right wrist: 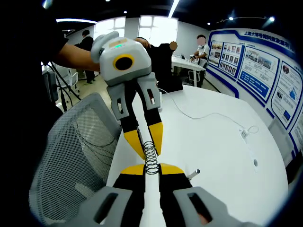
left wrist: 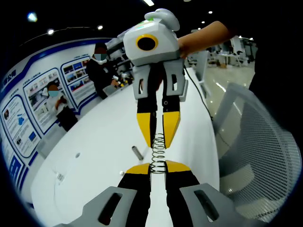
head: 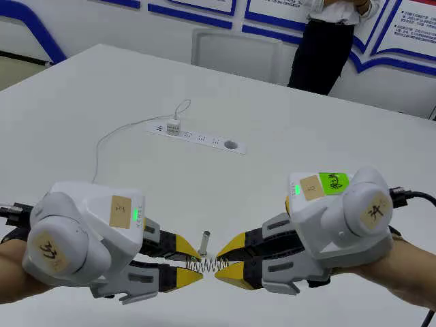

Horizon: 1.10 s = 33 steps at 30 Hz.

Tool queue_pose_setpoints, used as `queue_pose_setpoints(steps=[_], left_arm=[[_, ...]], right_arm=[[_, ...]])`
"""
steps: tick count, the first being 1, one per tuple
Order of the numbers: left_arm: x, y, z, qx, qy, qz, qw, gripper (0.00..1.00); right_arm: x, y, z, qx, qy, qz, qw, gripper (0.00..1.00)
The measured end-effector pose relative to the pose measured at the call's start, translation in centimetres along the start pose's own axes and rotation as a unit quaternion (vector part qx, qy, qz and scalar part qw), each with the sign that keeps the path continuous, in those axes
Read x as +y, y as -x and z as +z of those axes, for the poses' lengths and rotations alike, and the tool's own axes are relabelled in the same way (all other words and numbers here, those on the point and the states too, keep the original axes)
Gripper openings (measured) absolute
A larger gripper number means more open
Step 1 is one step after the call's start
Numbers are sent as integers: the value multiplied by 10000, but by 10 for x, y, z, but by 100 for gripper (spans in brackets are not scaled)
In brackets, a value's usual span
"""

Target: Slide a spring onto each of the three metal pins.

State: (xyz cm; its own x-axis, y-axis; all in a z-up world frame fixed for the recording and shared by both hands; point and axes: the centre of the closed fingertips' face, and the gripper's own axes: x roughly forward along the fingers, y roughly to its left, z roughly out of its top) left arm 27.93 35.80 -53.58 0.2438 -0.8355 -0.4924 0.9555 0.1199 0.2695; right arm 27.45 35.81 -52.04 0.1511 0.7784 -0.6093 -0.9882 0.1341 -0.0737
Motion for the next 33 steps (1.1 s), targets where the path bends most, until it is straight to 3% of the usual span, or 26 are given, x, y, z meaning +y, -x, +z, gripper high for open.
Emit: queue_pose_setpoints(steps=[20,26,33], left_arm=[[10,3,5,-7,214,251,9995,10],[6,-3,4,4,200,237,9995,10],[4,-3,8,-193,625,160,9977,11]], right_arm=[[-7,2,34,-753,-408,-69,9963,10],[-3,-3,38,-743,-338,0,9967,10],[-4,-3,44,-892,-551,-11,9945,10]])
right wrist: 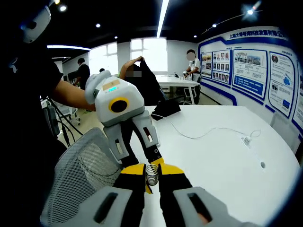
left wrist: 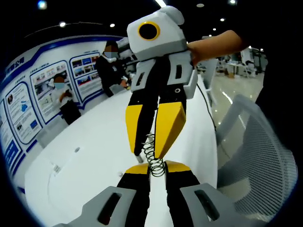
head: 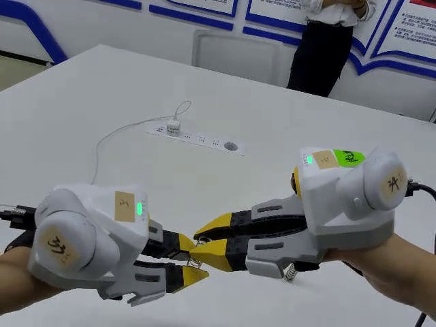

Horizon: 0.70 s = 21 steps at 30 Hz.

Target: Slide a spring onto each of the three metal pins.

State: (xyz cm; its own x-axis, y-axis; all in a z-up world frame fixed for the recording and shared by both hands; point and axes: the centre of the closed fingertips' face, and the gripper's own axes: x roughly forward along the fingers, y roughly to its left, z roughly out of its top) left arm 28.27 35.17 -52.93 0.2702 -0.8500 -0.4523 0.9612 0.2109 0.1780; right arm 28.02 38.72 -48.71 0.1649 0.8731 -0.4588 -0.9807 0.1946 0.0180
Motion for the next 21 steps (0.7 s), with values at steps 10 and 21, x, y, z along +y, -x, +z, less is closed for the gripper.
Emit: queue_pose_setpoints(steps=[10,21], left_arm=[[1,1,-8,169,-216,70,9996,13],[19,6,-4,42,-158,428,9990,33]], right_arm=[[-3,-6,-1,86,58,-49,9999,10],[-20,-5,7,-70,-46,-299,9995,10]])
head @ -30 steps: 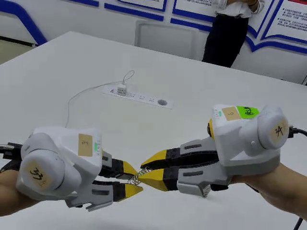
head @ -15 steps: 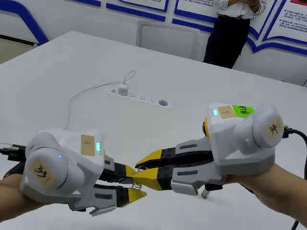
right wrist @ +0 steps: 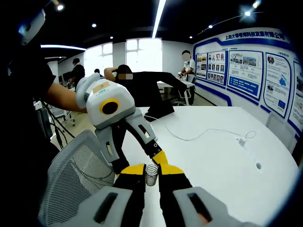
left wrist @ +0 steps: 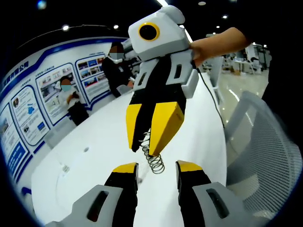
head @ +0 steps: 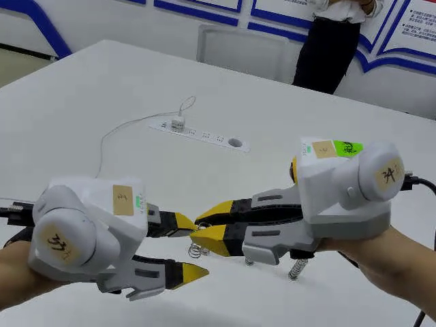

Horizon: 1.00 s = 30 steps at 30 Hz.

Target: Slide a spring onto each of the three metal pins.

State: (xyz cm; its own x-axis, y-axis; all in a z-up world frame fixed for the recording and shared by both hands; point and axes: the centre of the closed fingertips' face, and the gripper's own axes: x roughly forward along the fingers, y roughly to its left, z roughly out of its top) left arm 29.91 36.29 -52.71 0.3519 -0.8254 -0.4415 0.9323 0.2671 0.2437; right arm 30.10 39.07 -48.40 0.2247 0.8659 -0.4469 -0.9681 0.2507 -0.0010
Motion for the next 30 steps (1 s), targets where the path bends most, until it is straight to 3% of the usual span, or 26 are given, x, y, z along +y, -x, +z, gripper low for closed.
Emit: queue_pose_setpoints(steps=[7,12,14,18,21,23,26,30], left_arm=[[10,3,-15,210,4,216,9995,44],[14,4,-32,561,-118,325,9978,52],[14,5,-35,635,-23,353,9974,57],[16,6,-36,545,237,394,9975,64],[21,8,-45,712,290,532,9956,69],[24,9,-54,857,521,681,9926,74],[26,11,-60,910,592,791,9909,83],[28,13,-65,947,640,911,9893,84]], right_arm=[[-19,1,5,-104,-106,-251,9996,10],[-37,2,2,-46,-139,-523,9985,10],[-46,1,-1,14,-159,-653,9977,10],[-60,-1,-6,121,-211,-826,9963,10],[-70,-2,-12,194,-266,-947,9950,10],[-76,-4,-17,254,-339,-1023,9939,10],[-81,-6,-23,293,-402,-1076,9929,10],[-87,-10,-31,367,-455,-1112,9921,10]])
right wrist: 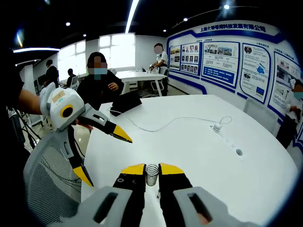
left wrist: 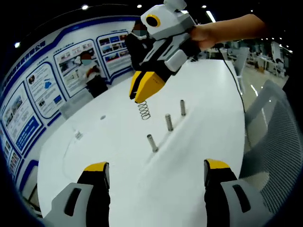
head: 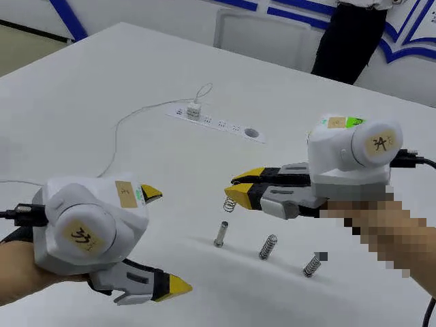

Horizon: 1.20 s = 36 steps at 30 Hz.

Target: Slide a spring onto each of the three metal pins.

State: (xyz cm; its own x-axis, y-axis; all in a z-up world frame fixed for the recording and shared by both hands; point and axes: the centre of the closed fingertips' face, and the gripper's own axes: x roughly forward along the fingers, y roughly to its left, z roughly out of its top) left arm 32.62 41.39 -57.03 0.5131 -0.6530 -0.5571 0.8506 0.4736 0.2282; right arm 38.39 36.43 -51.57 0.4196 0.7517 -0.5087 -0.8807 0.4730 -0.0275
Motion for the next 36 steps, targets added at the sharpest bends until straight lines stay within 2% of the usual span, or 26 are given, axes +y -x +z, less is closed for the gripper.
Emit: queue_pose_setpoints(steps=[3,7,13,19,22,27,31,36], left_arm=[[3,1,0,-38,118,39,9999,83],[4,1,-2,-13,136,60,9999,82],[3,4,-3,-120,326,18,9994,81],[0,2,-10,-24,347,-33,9994,76],[-2,2,-9,-89,411,-73,9991,77],[-5,2,-5,-206,523,-155,9983,77],[-2,4,1,-389,612,-122,9973,71],[-1,4,4,-444,691,-138,9965,68]], right_arm=[[-5,-6,-8,89,-86,-38,9999,10],[-10,-13,-20,216,-130,-94,9996,10],[-20,-22,-34,303,-420,-187,9985,10],[-21,-29,-42,386,-490,-233,9978,10],[-20,-31,-47,519,-286,-276,9979,10],[-19,-36,-51,508,-403,-256,9976,10],[-19,-39,-50,479,-438,-249,9976,10],[-21,-39,-52,533,-371,-296,9974,11]])
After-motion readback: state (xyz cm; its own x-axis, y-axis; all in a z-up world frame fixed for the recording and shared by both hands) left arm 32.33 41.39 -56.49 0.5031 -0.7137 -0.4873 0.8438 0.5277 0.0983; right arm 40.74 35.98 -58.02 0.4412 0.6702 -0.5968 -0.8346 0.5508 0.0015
